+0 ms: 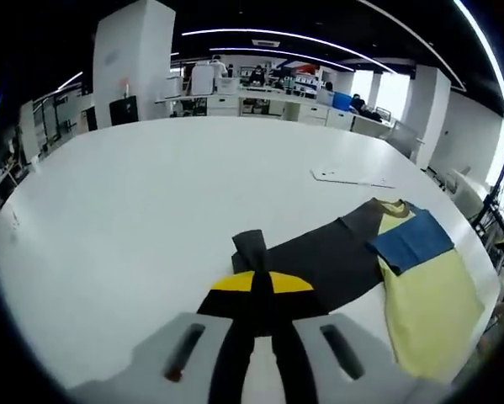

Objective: Fold the garment on the visible template until the final outline fits inside the template.

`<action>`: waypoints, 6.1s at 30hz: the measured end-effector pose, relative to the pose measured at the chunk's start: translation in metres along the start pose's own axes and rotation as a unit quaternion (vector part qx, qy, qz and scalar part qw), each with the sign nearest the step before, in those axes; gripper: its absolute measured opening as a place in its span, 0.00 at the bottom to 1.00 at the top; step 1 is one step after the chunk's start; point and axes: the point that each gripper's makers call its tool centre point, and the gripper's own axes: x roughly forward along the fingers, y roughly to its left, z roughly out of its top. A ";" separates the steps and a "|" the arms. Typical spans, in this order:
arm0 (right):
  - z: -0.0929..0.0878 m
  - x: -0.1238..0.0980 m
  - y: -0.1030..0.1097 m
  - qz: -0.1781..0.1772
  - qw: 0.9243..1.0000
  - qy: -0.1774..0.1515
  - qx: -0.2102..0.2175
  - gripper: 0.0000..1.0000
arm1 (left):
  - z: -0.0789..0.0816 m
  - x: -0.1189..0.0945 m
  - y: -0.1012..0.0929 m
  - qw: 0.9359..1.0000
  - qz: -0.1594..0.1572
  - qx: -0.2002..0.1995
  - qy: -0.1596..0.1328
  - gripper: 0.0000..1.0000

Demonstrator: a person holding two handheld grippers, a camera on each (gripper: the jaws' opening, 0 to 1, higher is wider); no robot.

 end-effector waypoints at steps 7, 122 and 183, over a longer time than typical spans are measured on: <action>0.001 -0.001 0.004 0.006 1.000 -0.002 -0.010 0.99 | 0.018 0.004 -0.029 0.999 -0.029 0.004 -0.019 0.01; -0.024 0.031 0.019 0.057 0.998 0.031 -0.006 0.99 | 0.076 0.058 -0.407 0.943 -0.314 0.093 -0.057 0.00; 0.061 0.155 -0.031 0.064 0.996 0.000 0.069 0.63 | 0.021 0.042 -0.212 0.983 -0.162 0.072 -0.053 0.97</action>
